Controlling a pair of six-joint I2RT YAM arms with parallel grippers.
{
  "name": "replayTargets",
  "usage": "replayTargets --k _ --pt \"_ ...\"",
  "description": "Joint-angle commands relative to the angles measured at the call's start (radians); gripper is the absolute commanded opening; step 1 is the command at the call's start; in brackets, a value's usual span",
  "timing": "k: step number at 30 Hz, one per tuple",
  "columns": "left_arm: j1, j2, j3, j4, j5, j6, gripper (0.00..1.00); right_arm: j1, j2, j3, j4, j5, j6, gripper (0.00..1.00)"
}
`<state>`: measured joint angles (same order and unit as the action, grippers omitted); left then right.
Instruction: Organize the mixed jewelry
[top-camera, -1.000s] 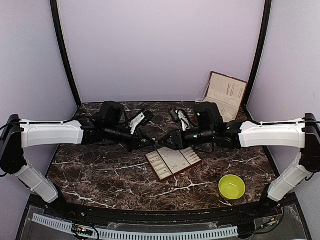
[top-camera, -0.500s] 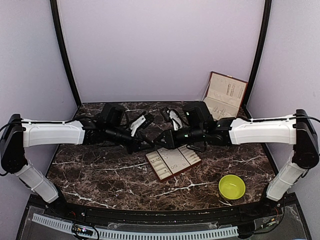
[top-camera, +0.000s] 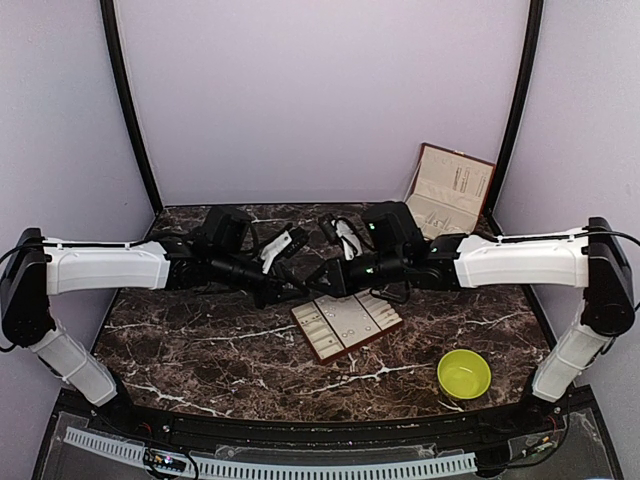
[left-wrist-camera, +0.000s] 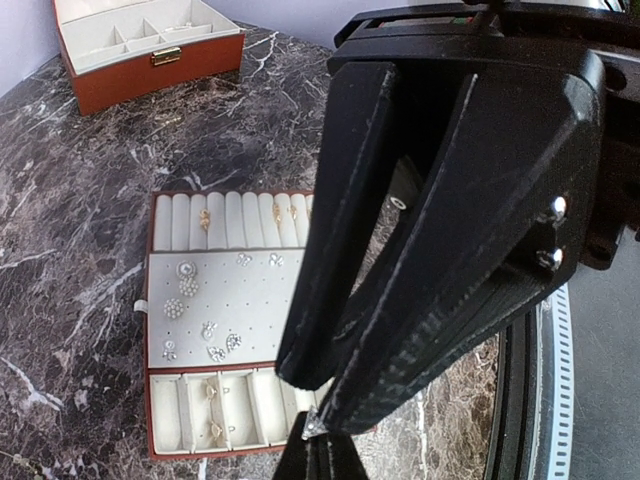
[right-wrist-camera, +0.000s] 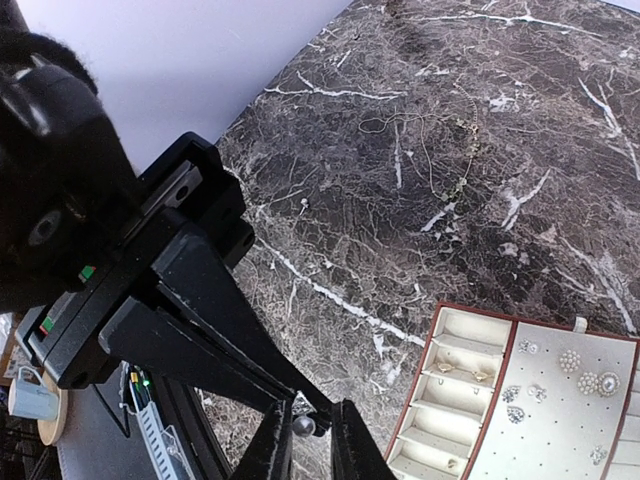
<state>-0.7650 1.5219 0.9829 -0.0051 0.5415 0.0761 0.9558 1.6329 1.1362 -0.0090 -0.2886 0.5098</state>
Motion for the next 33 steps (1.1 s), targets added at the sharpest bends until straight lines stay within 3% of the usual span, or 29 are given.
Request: replayTargets --k 1,22,25,28,33 --pt "-0.006 -0.003 0.014 -0.019 0.011 0.017 0.00 0.009 0.016 0.034 0.012 0.000 0.003 0.14" --pt "-0.008 -0.008 0.012 -0.016 -0.016 0.015 0.01 0.011 0.013 0.024 0.012 0.026 0.004 0.04" --pt "-0.008 -0.009 0.014 -0.020 -0.033 0.014 0.12 0.011 0.005 0.018 0.012 0.050 0.002 0.04" --pt "-0.008 -0.015 0.013 -0.024 -0.052 0.020 0.29 0.009 -0.010 0.002 0.012 0.090 -0.007 0.03" --pt "-0.008 -0.028 0.005 -0.020 -0.052 0.025 0.47 -0.013 -0.044 -0.037 0.012 0.131 -0.017 0.03"
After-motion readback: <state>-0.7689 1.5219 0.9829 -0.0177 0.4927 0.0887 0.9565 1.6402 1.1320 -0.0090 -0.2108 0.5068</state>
